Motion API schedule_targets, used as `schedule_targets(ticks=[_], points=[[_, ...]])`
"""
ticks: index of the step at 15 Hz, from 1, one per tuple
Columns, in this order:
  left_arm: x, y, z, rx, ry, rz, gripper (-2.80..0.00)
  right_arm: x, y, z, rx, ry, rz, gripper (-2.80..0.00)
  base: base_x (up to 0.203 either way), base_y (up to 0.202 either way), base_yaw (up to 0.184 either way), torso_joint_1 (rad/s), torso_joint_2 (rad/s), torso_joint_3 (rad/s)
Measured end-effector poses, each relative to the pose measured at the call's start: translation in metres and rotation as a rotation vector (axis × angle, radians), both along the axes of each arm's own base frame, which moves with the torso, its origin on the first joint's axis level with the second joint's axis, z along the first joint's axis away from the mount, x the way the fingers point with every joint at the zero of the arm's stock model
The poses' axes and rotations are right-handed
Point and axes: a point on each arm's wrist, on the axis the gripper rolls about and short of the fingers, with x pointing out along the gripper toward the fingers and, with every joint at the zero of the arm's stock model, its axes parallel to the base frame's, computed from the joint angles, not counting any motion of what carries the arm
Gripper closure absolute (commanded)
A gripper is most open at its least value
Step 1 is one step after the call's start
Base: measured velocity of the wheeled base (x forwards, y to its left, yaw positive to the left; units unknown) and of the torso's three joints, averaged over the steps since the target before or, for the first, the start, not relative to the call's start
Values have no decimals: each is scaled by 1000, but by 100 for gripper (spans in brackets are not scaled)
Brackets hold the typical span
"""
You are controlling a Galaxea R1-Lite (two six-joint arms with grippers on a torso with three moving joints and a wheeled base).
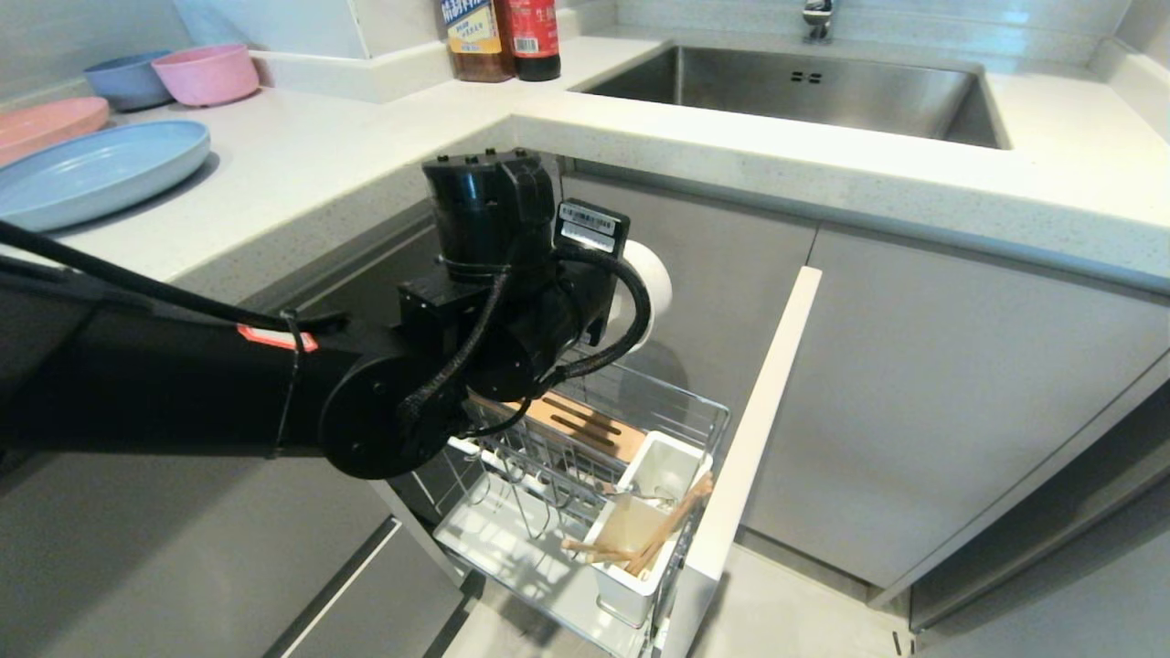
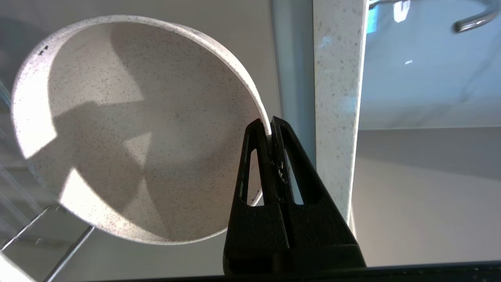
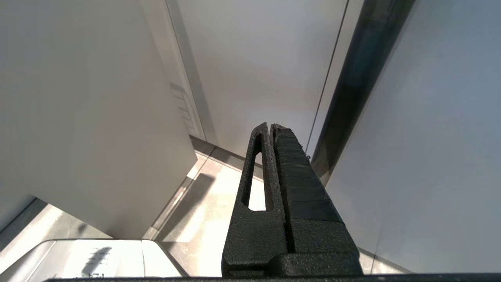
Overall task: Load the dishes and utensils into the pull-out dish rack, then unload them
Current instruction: Pick up the bowl and place it in the cupboard
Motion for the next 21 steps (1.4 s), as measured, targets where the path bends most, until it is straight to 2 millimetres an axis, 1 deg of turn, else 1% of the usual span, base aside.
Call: schedule_targets(ticks=[2, 5, 10, 13, 16, 21], points=[[7, -2, -13, -19, -25, 6, 0, 0, 0, 0, 0, 0, 0, 0, 0, 0, 0, 0, 0, 0], [22, -6, -37, -2, -7, 18, 0, 0, 0, 0, 0, 0, 0, 0, 0, 0, 0, 0, 0, 0], [44, -8, -66, -12, -17, 38, 0, 0, 0, 0, 0, 0, 0, 0, 0, 0, 0, 0, 0, 0], [53, -7, -79, -12, -22, -7, 0, 0, 0, 0, 0, 0, 0, 0, 0, 0, 0, 0, 0, 0], [62, -4, -89, -20, -31, 7, 0, 0, 0, 0, 0, 0, 0, 0, 0, 0, 0, 0, 0, 0], [68, -5, -100, -33, -48, 9, 0, 0, 0, 0, 0, 0, 0, 0, 0, 0, 0, 0, 0, 0]])
